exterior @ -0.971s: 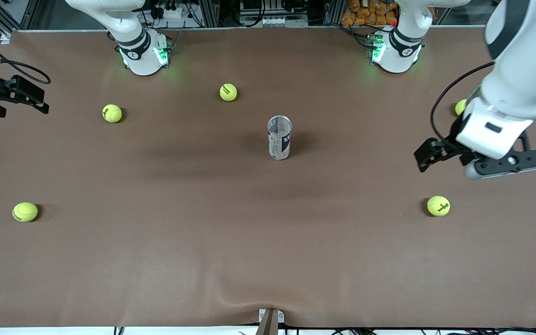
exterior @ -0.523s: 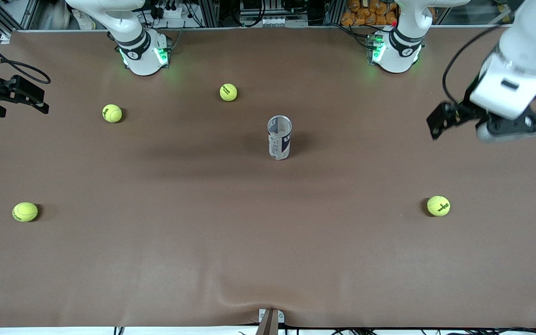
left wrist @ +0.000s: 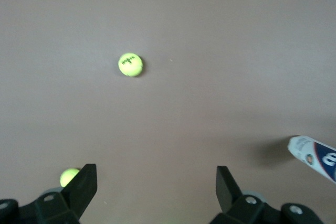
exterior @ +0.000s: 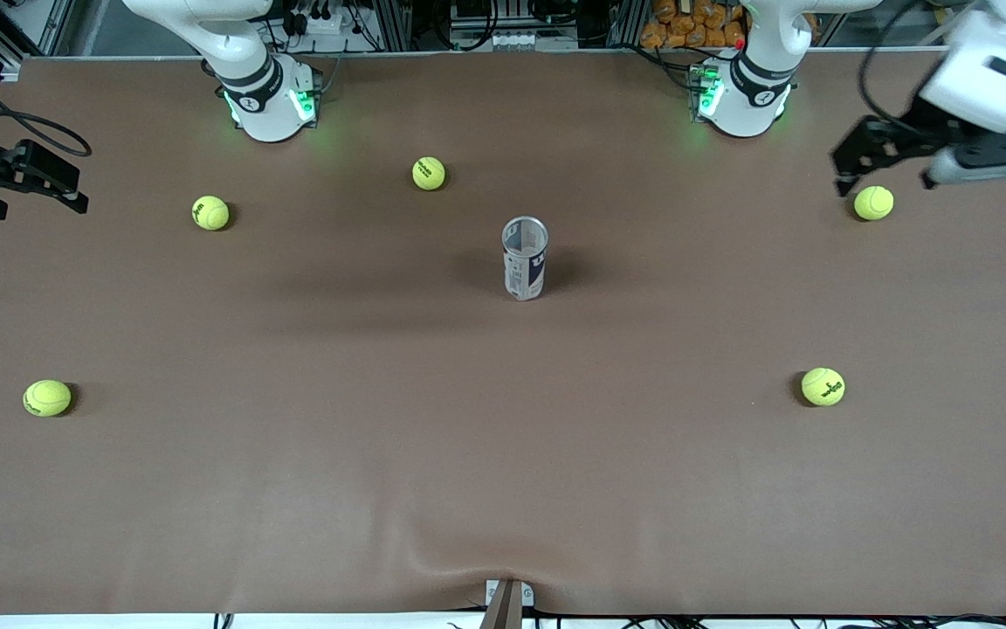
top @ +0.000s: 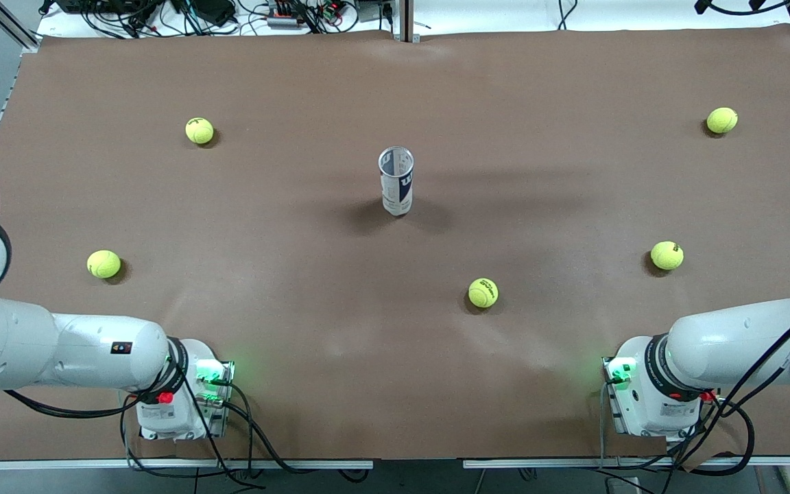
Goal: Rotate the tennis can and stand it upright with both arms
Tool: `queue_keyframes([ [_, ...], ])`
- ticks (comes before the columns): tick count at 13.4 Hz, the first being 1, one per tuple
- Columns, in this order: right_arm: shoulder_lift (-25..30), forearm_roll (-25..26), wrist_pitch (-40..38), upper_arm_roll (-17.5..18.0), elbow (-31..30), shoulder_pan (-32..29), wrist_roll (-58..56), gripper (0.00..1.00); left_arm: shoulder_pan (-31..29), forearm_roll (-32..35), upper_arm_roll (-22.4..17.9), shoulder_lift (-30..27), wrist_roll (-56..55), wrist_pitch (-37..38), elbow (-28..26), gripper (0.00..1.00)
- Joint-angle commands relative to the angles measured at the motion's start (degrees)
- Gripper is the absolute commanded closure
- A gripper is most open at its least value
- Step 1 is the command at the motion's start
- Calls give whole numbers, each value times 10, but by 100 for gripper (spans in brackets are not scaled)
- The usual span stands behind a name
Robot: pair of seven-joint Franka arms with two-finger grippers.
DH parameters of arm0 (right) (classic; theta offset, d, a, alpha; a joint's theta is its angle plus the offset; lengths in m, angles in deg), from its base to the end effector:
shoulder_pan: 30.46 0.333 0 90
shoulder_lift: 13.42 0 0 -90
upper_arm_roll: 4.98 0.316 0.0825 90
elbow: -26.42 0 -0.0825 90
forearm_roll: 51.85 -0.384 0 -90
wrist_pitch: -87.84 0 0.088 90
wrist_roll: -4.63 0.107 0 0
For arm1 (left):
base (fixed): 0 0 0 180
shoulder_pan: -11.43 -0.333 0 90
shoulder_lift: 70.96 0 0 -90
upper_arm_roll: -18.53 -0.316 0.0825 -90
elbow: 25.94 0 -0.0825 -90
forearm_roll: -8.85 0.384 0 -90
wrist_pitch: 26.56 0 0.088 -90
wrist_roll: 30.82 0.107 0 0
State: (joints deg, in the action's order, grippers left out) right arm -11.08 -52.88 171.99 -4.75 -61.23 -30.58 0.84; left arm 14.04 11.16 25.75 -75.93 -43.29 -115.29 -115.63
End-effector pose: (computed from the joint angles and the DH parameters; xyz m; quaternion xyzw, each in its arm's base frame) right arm 0.5313 0.0031 0.6570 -0.9993 -0.0348 0.0098 0.0092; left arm 0.5175 -0.0887 0.6716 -0.9988 -0.0242 -0.0389 0.0184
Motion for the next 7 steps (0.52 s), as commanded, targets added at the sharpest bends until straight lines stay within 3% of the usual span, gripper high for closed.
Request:
queue_keyframes([
  [1,13,3,4,-1,-10,4,10,0,-6,-25,-45,11,53,-27,-12,0],
  [4,13,3,3,-1,-10,4,10,0,-5,-78,-84,21,67,-32,-21,0],
  [7,13,3,1,-1,-10,3,10,0,-1,-81,-84,22,67,-37,-31,0],
])
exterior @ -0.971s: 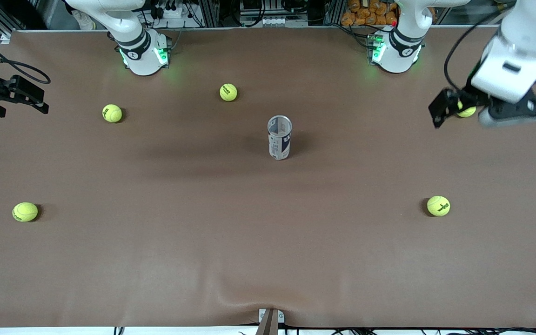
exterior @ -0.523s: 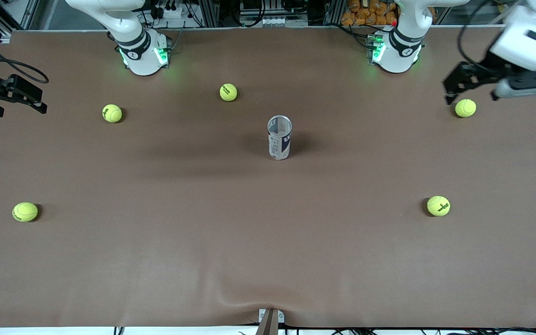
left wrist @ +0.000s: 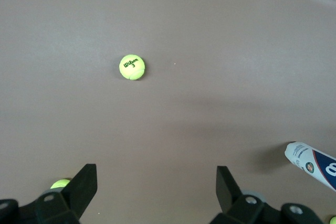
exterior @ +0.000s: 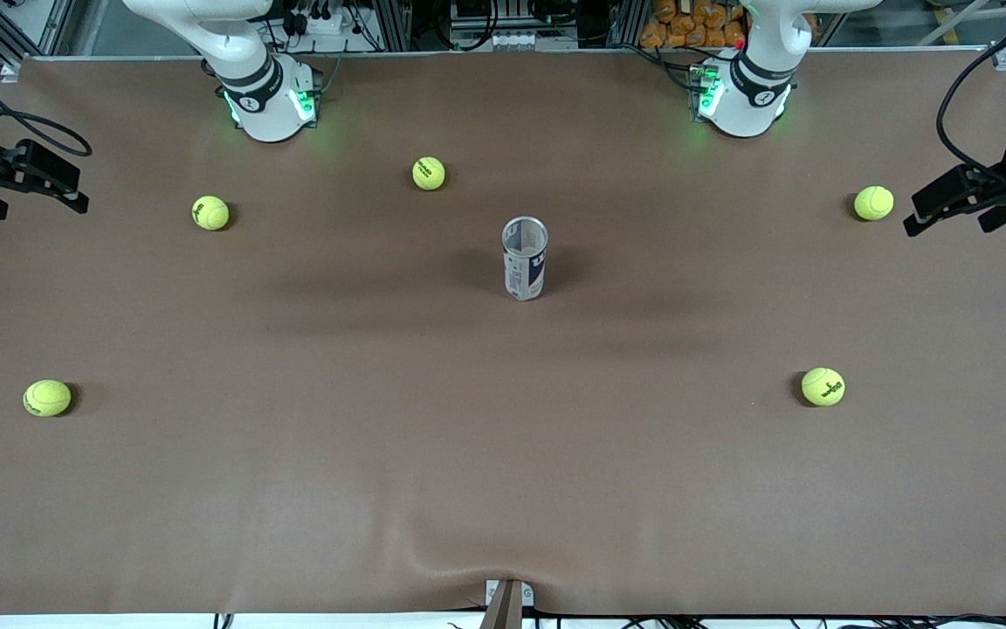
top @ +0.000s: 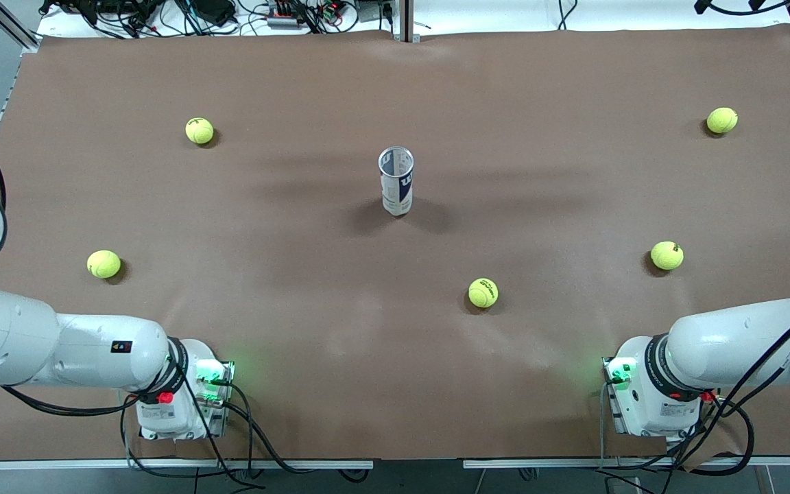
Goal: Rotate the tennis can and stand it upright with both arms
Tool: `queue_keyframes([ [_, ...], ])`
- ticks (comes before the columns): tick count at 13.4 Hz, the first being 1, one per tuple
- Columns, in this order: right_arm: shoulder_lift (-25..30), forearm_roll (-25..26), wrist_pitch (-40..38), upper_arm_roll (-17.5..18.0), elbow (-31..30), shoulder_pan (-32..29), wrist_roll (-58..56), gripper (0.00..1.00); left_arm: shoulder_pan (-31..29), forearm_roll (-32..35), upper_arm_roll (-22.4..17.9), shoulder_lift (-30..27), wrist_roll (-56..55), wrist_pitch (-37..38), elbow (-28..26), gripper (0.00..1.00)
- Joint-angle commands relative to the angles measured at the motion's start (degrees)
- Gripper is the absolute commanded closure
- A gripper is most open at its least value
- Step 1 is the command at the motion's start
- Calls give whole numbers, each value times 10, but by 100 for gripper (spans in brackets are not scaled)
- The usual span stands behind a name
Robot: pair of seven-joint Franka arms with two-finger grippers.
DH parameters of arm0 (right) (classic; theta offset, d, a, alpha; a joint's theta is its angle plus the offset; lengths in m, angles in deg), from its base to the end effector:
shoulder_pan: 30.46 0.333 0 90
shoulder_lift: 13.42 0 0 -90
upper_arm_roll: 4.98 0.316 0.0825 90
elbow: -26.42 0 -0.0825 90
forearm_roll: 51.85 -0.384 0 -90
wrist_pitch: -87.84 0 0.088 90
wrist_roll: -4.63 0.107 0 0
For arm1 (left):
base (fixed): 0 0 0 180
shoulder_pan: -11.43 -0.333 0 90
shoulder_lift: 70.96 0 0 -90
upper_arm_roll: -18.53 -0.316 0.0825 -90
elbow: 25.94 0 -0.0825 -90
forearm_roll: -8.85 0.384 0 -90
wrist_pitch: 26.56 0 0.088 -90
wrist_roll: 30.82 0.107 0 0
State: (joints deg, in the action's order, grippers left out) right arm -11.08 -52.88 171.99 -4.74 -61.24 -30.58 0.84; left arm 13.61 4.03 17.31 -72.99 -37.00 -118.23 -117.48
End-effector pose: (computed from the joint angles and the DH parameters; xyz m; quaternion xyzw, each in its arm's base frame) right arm 0.5313 0.0032 0.6569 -0.9993 -0.0349 0.0099 0.0092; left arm 0.5463 -0.0177 0.6343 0.9979 0.0459 0.0161 0.0435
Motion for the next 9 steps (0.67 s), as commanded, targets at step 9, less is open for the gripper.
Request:
queue_keyframes([
  [9,12,3,0,-2,-11,2,9,0,12,67,13,-12,12,-1,-17,0],
])
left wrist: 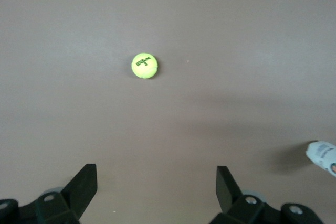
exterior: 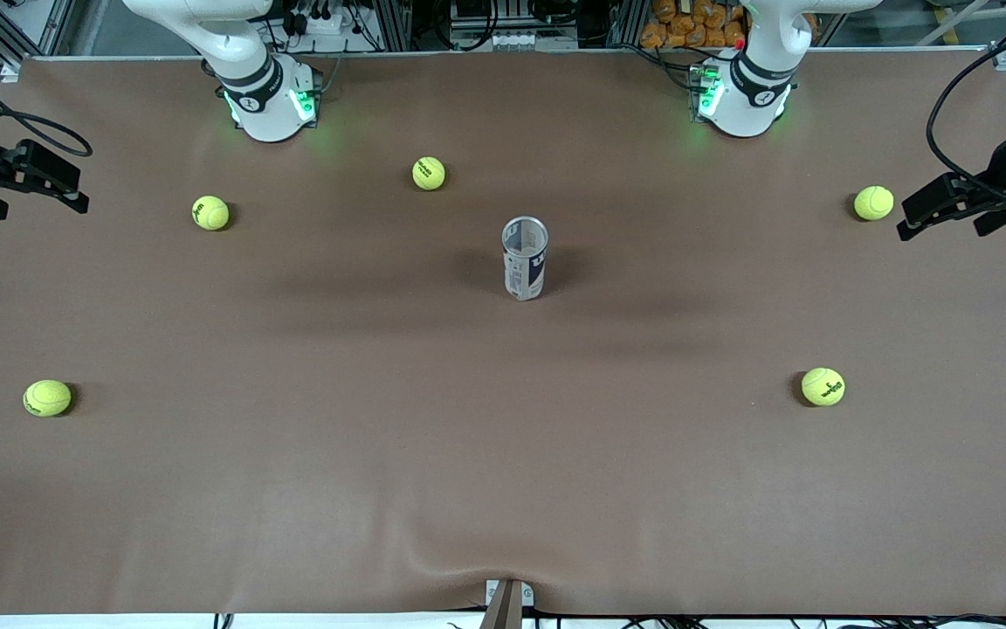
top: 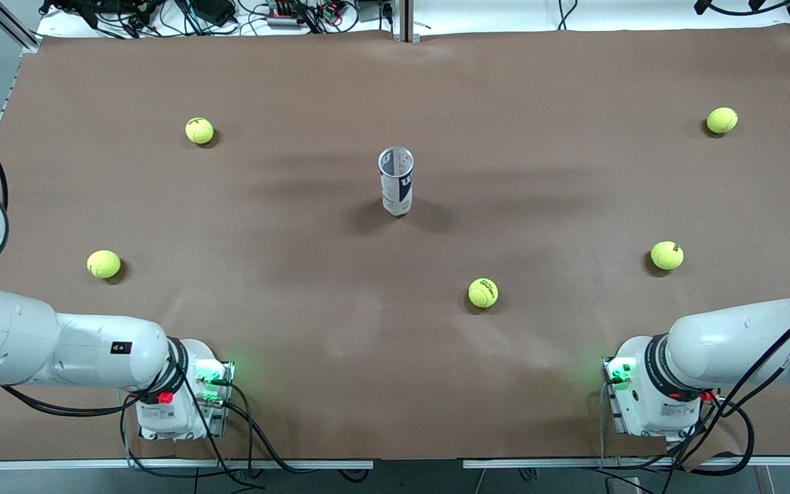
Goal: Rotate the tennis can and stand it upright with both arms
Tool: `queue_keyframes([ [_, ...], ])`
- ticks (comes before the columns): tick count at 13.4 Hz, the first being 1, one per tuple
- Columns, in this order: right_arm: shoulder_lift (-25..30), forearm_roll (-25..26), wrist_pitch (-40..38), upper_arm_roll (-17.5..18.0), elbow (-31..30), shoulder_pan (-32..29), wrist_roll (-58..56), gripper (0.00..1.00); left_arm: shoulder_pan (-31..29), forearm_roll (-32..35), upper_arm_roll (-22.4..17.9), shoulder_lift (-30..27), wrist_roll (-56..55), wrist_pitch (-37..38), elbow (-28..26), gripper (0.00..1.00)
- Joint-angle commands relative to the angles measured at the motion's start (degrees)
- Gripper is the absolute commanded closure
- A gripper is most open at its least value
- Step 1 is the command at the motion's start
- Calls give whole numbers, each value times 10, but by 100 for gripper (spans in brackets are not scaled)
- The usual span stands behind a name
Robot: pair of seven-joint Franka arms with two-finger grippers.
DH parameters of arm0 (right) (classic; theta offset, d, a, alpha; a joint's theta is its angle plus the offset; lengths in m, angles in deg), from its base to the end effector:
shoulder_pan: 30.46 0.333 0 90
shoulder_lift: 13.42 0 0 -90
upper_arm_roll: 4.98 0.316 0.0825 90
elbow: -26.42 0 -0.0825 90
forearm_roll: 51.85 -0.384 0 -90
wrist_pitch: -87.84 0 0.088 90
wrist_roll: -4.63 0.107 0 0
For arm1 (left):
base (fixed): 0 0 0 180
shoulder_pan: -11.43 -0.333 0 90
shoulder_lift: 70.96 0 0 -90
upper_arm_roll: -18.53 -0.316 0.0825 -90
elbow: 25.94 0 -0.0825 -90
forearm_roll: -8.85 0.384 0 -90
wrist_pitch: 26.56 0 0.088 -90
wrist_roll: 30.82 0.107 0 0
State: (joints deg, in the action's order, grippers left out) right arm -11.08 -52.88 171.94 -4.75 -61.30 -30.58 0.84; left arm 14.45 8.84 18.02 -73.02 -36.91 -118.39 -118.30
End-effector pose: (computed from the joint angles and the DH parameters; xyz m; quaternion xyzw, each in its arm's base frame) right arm 0.5312 0.0031 0.6563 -0.9993 -0.0348 0.0109 0.0092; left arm 0.5458 -0.0239 0.6276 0.9994 0.0312 0.0133 0.0012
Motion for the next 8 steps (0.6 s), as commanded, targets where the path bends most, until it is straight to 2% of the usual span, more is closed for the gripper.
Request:
queue_keyframes([
  [1,12,2,1,-1,-10,2,9,0,3,19,7,-12,26,1,-9,0],
  [8,10,3,4,-1,-14,4,9,0,2,10,4,-8,29,0,-9,0],
])
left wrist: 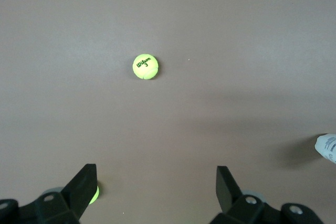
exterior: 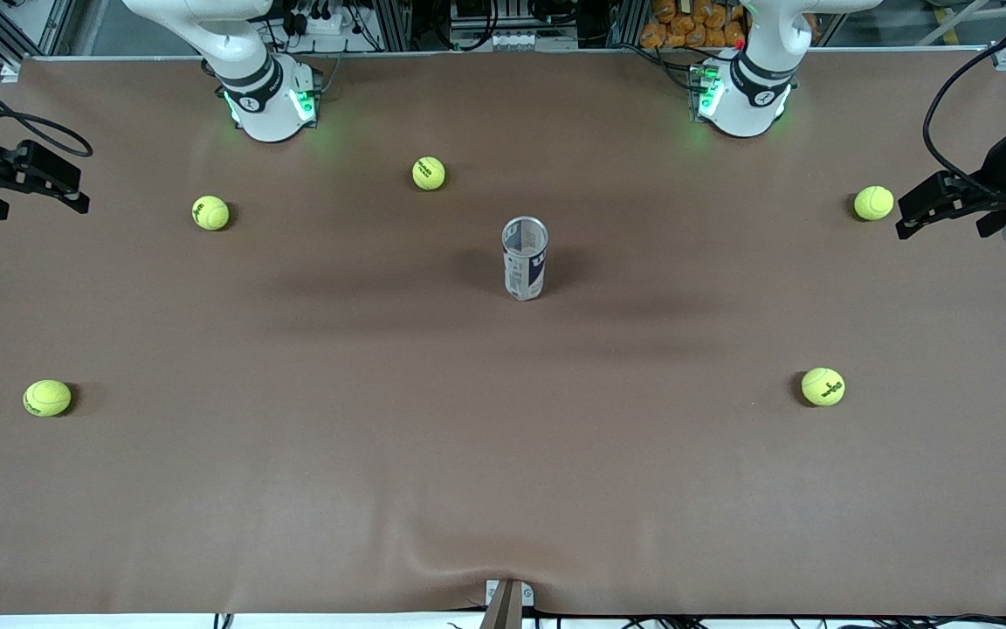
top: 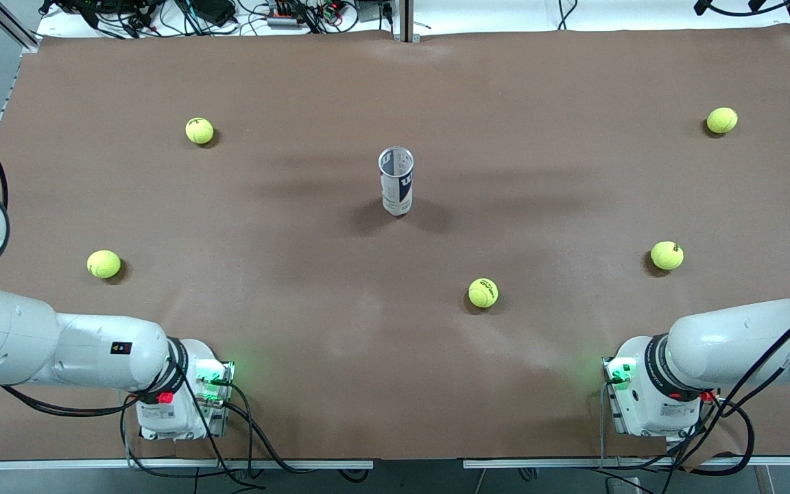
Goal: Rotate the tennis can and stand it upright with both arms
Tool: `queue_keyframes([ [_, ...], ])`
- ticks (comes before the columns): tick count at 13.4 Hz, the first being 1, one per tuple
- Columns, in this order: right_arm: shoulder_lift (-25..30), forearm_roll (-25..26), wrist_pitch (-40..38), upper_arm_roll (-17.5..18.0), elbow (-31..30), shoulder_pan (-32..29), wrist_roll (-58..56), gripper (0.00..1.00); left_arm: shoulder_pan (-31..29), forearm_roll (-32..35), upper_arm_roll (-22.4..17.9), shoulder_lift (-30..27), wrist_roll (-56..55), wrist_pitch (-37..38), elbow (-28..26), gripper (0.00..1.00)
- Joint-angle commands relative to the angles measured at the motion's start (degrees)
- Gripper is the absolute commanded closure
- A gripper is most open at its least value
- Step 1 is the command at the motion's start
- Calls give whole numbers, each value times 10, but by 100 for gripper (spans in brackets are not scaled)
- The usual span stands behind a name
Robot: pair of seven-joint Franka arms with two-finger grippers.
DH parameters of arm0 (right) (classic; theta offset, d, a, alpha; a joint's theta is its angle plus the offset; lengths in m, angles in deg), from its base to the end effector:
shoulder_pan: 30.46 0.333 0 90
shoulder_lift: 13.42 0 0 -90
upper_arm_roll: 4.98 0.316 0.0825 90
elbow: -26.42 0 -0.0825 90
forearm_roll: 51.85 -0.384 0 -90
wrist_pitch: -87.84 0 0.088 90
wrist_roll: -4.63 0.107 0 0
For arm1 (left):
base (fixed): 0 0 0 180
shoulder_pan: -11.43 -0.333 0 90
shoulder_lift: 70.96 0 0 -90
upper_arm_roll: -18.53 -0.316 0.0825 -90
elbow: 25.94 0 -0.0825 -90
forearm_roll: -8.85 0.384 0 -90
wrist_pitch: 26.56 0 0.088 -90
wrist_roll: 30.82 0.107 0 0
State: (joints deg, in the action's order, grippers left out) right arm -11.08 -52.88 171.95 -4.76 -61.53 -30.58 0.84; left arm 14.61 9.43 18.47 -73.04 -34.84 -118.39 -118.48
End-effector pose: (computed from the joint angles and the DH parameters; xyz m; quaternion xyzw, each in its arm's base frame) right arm 0.5313 0.0031 0.6545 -0.9993 -0.0347 0.0128 0.0093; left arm 0.5454 -0.0287 0.6263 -0.9999 -0.0078 -0.0122 0.0043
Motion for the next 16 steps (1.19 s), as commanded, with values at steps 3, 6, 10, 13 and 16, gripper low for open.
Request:
queue_keyframes([
  [3,10,3,4,-1,-12,3,9,0,1,3,0,-7,10,0,-9,0],
  [6,11,3,3,-1,-13,4,9,0,1,1,0,-7,10,1,-10,0],
  [10,10,3,4,0,-12,5,9,0,1,1,-1,-6,-4,1,-10,0],
  [13,10,3,4,-1,-12,2,4,0,0,1,-1,-6,-1,1,-12,0],
  [16,11,3,4,0,-13,5,5,0,-1,1,-1,-6,1,1,-11,0],
])
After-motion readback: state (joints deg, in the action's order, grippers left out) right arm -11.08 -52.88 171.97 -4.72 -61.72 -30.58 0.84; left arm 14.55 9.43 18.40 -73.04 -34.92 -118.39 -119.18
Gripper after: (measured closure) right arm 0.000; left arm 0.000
